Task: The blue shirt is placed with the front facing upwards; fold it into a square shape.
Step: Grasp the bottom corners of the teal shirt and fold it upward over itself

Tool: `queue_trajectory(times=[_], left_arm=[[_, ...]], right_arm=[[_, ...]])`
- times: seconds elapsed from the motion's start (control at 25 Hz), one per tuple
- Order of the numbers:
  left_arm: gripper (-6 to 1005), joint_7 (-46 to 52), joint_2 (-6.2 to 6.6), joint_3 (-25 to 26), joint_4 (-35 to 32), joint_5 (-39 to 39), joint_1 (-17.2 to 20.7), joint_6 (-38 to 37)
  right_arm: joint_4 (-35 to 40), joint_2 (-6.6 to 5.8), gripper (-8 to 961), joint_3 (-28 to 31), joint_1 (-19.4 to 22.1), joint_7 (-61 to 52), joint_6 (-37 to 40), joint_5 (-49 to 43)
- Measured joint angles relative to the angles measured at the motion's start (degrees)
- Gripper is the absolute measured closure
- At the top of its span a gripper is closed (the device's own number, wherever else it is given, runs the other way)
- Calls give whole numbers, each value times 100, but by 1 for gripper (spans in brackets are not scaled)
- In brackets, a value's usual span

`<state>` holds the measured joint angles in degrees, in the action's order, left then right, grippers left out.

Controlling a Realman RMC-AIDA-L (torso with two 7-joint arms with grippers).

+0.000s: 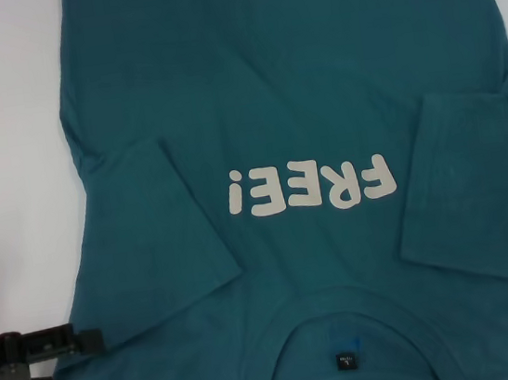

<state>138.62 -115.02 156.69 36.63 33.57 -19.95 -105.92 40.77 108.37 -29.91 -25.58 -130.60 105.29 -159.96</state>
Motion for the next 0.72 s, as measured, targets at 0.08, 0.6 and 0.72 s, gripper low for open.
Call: queue_trajectory(times=[0.08,0.6,0.72], left_arm=[[71,22,-12,-22,-16,9,-15,14],[260,86,-154,-58,195,-26,-42,55],[368,66,-145,-57,186,-28,-31,55]], right_arm=[[1,0,928,2,0,6,0,1],[1,0,929,12,-9,40,2,9],[-8,0,929,12,-9,44,2,9]])
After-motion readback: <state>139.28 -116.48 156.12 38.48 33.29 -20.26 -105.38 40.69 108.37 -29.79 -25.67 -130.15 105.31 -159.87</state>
